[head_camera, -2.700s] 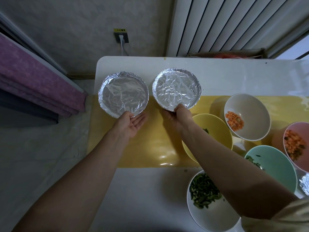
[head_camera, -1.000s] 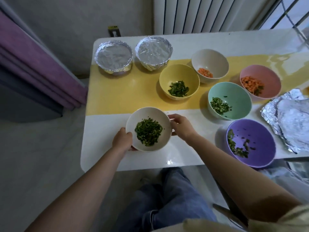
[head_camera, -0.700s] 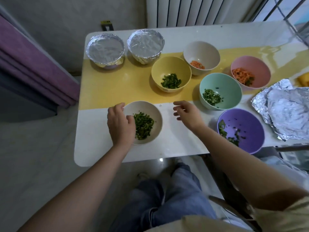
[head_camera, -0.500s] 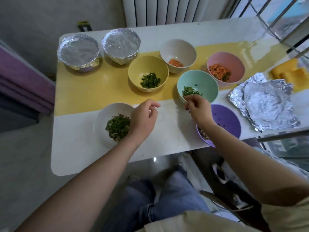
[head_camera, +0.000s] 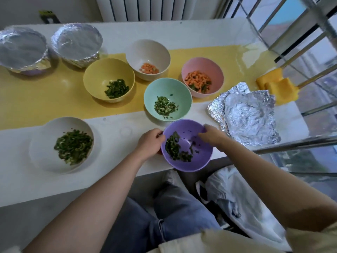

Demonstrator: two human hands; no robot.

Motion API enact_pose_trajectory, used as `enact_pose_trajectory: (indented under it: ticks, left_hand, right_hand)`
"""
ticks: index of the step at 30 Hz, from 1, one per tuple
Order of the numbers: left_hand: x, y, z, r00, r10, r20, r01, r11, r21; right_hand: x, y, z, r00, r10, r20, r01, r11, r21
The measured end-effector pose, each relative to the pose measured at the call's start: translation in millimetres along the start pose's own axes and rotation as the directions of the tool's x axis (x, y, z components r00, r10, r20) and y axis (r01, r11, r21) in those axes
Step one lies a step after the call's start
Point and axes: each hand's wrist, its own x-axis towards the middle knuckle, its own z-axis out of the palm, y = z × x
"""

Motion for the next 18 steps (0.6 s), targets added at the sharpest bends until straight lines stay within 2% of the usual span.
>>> enact_pose_trajectory:
  ticks: [2,3,5,6,8,11,13,16,18]
  left_hand:
    - [-3,-1,-6,0.998,-0.01,-0.066,0.012,1.0,0.02]
    - [-4,-3,-10,0.995,-0.04,-0.089,0.036,0.998,-0.046]
    - [-10,-11,-19,0.983,-0.173,-0.056,0.146,0.935,-0.323]
    - [-15,-14,-24,0.969,-0.248,0.011,0.222,0.848,-0.481]
    - [-28,-26,-37,0.94,-0.306,0.148,0.309,0.589,-0.747]
    - [-47,-56,-58,0.936,-0.314,0.161,0.231,0.202,-0.952]
    - [-60,-78,-70,0.929,-0.353,0.116,0.122,-0.004,-0.993]
    - [-74,-102,-85,0.919,-0.391,0.054,-0.009,-0.158,-0.987]
    - [-78,-113,-92,0.91,-0.414,0.032,-0.038,-0.161,-0.986]
  right_hand:
    - [1,4,2,0.991,0.004,0.133,-0.009,0.999,0.038]
    - [1,5,5,0.984,-0.005,0.179,-0.009,0.997,0.075]
    - [-3,4,11,0.962,-0.029,0.27,-0.011,0.989,0.147]
    - [-7,1,15,0.948,-0.045,0.314,-0.009,0.986,0.169]
    - [-14,-9,26,0.914,-0.077,0.398,-0.01,0.977,0.212]
    - [-28,-30,52,0.871,-0.126,0.475,-0.053,0.937,0.346]
    - [-35,-46,67,0.872,-0.147,0.467,-0.072,0.905,0.42]
    - [-39,-67,87,0.895,-0.13,0.426,-0.127,0.842,0.525]
    - [-42,-80,97,0.909,-0.109,0.403,-0.161,0.799,0.58]
